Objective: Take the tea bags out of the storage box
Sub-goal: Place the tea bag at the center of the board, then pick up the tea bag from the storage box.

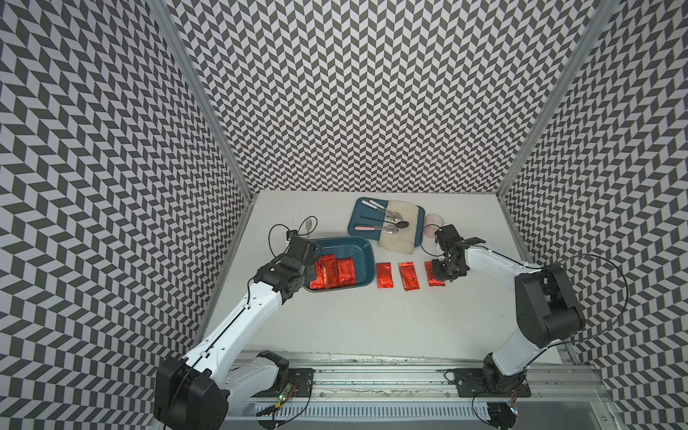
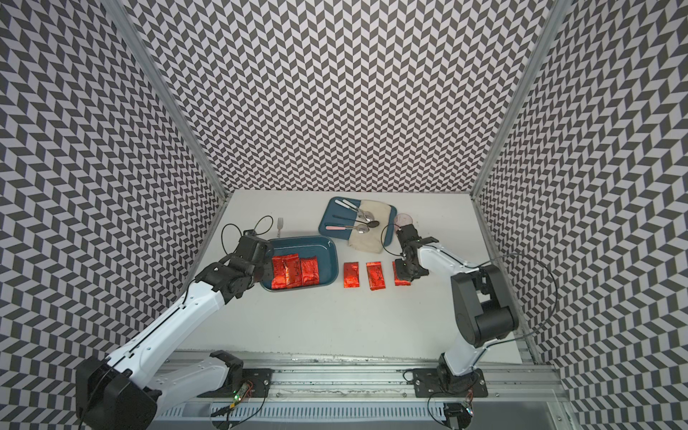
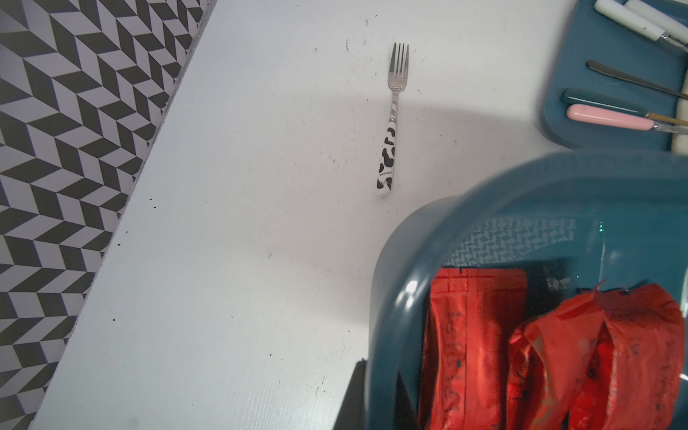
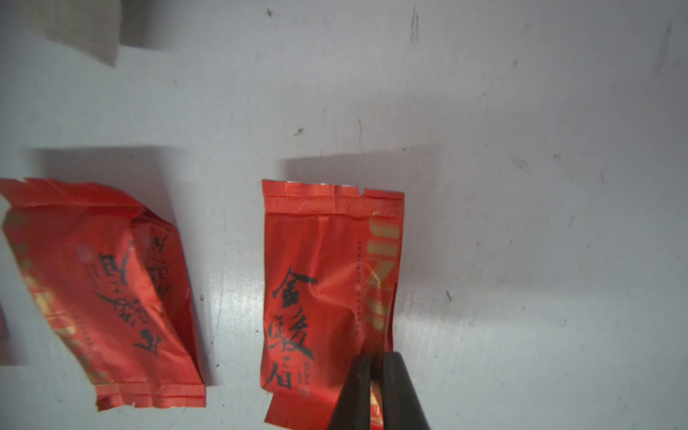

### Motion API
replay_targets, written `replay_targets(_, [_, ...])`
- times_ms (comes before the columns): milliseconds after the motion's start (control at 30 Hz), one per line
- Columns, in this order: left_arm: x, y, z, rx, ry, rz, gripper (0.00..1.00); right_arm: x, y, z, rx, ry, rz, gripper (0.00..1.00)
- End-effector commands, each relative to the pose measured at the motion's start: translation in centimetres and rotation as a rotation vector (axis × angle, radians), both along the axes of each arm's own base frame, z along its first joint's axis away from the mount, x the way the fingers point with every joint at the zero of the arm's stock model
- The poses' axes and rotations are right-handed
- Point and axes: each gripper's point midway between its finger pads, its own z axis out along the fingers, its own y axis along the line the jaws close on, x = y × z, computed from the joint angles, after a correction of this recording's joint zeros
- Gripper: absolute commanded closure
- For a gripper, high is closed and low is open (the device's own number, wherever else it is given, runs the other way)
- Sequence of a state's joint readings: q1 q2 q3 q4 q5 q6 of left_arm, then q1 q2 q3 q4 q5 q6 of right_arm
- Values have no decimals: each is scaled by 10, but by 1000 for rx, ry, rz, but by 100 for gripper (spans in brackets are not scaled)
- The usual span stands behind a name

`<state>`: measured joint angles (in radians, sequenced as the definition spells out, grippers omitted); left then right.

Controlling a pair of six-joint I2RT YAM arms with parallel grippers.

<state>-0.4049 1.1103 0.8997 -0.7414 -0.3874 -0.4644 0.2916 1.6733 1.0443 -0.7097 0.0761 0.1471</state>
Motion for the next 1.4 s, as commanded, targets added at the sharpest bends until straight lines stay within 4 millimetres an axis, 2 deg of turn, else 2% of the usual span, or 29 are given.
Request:
replay_targets(0, [5,-1,11,-25,-51,2,100,2,1,-2,-3,-8,-6,87])
replay_targets(200, [5,-1,11,-25,-53,1,100,2,2,1,6,-15,-3,87])
replay_targets(400, [5,-1,11,-26,-53,1,100,6,0,10,-2,-43,-22,82])
replay_targets(533, [5,-1,12,-26,-54,3,100,11,0,29,12,-95,-33,76])
replay_targets(633, [5,-1,12,-26,-56,2,100,14,16,52,102,-143,-17,75])
replay_targets(700, [5,-1,12,-27,-56,2,100,15,40,75,181,-199,16,74])
replay_targets(767, [5,-2,14,-30,-59,1,100,9,80,99,264,-259,83,74])
replay_targets(933, [5,-2,13,-31,-58,0,100,-33,208,160,603,-323,299,73])
replay_targets(1033, [5,-1,15,-33,-66,1,100,-54,265,188,742,-348,390,73])
replay_targets(1100, [4,-1,17,-34,-71,0,100,-66,296,195,813,-333,452,73])
replay_targets(1167, [4,-1,17,-37,-74,-1,100,-71,317,188,842,-297,480,72])
replay_targets(1233, [4,-2,16,-36,-70,-3,100,-68,330,174,812,-267,476,68])
replay_targets(1367, [5,-2,17,-38,-72,-4,100,-51,340,153,729,-267,471,59])
